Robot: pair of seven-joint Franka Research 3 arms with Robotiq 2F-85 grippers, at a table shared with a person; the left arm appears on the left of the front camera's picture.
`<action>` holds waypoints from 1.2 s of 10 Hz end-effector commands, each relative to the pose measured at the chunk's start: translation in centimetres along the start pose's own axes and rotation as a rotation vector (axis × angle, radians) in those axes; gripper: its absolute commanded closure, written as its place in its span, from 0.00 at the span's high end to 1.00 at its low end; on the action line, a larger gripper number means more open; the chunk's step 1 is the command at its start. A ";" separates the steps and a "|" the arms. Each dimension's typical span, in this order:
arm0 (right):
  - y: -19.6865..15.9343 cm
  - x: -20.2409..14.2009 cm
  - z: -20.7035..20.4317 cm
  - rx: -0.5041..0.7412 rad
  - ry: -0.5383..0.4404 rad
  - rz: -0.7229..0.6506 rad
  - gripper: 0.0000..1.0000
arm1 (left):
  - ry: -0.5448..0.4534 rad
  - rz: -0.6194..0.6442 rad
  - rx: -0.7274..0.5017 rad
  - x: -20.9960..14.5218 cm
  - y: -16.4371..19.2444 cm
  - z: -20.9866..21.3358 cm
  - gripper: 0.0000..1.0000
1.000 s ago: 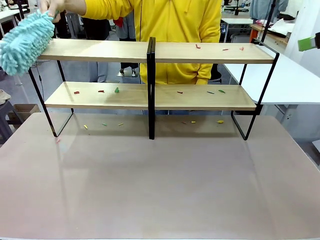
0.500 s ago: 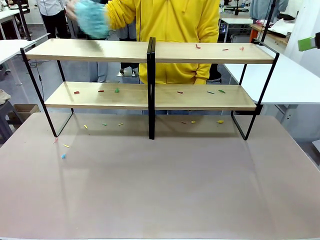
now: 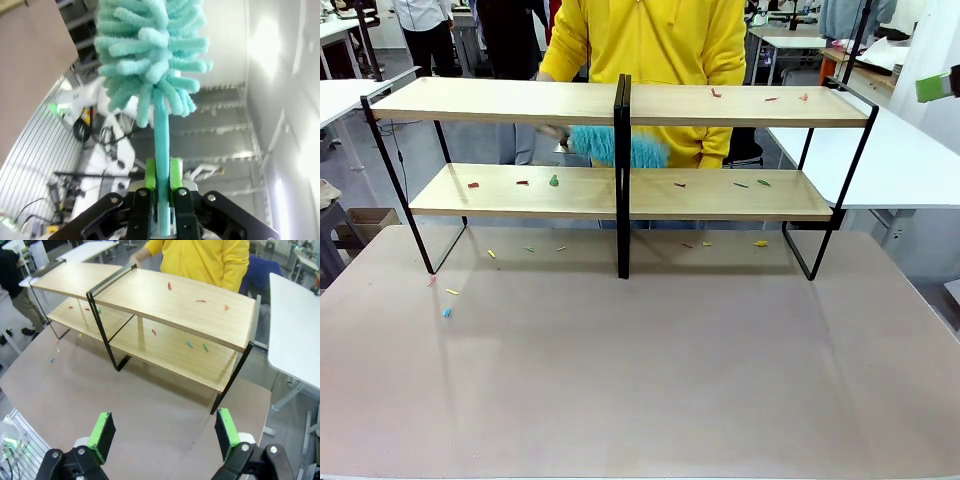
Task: Clean the shelves.
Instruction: Clean a randomly selected level of the Shelf with the Duster.
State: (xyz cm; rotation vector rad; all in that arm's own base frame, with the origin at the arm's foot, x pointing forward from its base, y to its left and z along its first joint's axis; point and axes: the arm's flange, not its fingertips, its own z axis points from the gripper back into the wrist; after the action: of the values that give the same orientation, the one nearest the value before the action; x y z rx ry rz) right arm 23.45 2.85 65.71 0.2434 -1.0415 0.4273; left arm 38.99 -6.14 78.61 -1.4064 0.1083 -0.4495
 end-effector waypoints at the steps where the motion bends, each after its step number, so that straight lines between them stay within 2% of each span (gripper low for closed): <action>1: -0.1 0.0 0.0 0.006 -0.002 -0.003 1.00 | -0.140 0.154 0.034 6.0 -3.4 -4.9 0.12; 2: -0.1 0.0 0.0 0.006 -0.002 -0.003 1.00 | -0.205 0.221 0.091 8.4 -3.0 -8.3 0.12; 3: -0.1 0.0 0.0 0.006 -0.002 -0.003 1.00 | -0.167 0.258 0.160 9.8 -1.9 -11.1 0.12; 4: -0.1 0.0 0.0 0.006 -0.002 -0.003 1.00 | -0.190 0.294 0.166 10.4 -1.0 -12.7 0.12; 5: -0.1 0.0 0.0 0.006 -0.002 -0.003 1.00 | -0.147 0.281 0.171 9.9 -0.5 -13.0 0.12; 6: -0.1 0.0 0.0 0.006 -0.002 -0.003 1.00 | -0.202 0.239 0.134 10.5 -1.5 -12.9 0.12; 8: -0.1 0.0 0.0 0.006 -0.002 -0.003 1.00 | -0.181 0.268 0.167 11.1 -0.2 -14.4 0.12; 9: -0.1 0.0 0.0 0.006 -0.002 -0.003 1.00 | -0.213 0.231 0.310 11.2 -0.4 -16.6 0.12; 10: -0.1 0.0 0.0 0.006 -0.002 -0.003 1.00 | -0.298 0.235 0.430 12.5 0.1 -18.2 0.12; 11: -0.1 0.0 0.0 0.006 -0.002 -0.003 1.00 | -0.255 0.199 0.524 13.5 0.5 -19.6 0.12; 12: -0.1 0.0 0.0 0.006 -0.002 -0.003 1.00 | -0.281 0.214 0.582 14.4 0.8 -21.0 0.12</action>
State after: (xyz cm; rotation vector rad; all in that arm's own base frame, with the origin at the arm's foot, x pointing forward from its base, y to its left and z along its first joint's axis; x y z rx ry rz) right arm 23.46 2.84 65.70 0.2435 -1.0413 0.4270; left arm 44.22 -29.38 76.16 -0.9360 -0.0746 -0.1386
